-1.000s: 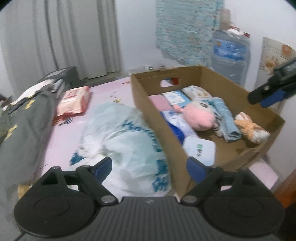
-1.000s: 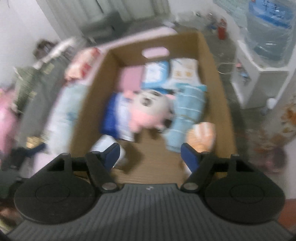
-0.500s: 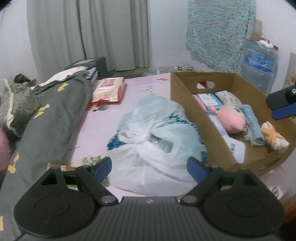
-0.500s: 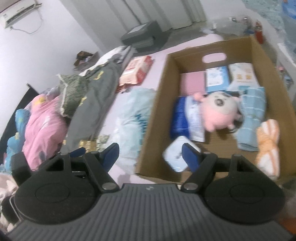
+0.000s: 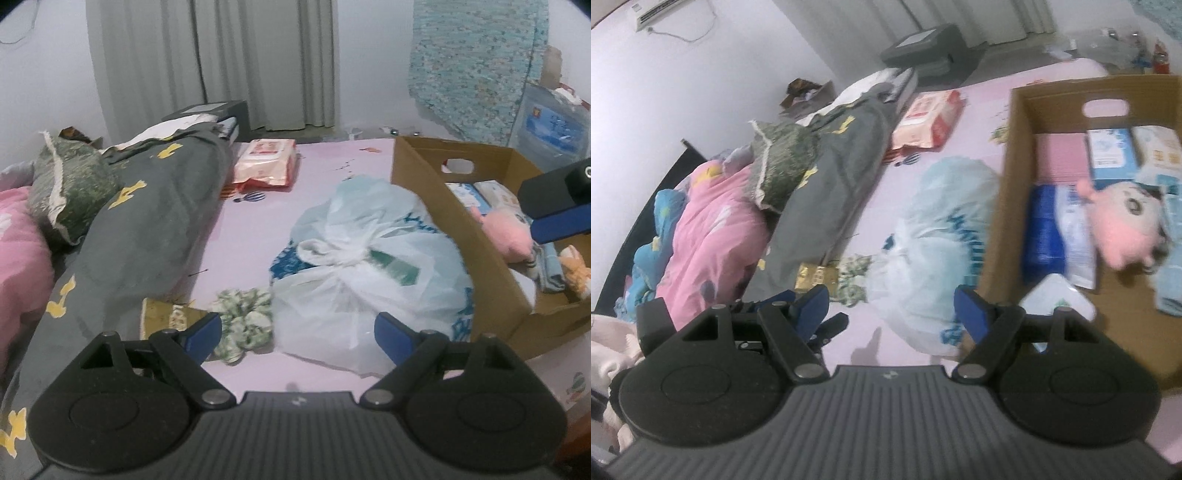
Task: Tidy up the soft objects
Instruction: 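Move the right tool back over the bed toward the gold tea box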
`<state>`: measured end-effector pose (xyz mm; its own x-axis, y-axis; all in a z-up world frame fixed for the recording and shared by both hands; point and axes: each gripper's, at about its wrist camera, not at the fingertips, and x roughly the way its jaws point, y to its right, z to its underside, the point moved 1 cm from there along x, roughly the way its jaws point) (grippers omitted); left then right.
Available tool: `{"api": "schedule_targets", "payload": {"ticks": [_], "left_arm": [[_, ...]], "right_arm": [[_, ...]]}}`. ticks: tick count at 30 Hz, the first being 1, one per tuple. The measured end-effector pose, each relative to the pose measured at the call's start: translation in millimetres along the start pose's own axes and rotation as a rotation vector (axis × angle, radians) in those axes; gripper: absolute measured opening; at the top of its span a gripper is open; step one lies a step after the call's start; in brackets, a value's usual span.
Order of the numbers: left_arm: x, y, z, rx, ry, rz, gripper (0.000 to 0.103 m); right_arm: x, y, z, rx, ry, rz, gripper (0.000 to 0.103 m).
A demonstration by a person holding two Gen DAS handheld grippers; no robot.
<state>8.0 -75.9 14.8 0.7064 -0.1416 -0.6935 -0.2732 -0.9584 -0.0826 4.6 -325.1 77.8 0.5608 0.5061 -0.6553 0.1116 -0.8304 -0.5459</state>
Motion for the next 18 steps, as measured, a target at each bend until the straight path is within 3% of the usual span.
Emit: {"api": "schedule_targets", "payload": {"ticks": [18], "left_arm": [[8, -40, 19, -0.054, -0.049, -0.074, 0.098]], "right_arm": [[57, -25, 2, 0.0, -0.045, -0.051, 0.079]]}}
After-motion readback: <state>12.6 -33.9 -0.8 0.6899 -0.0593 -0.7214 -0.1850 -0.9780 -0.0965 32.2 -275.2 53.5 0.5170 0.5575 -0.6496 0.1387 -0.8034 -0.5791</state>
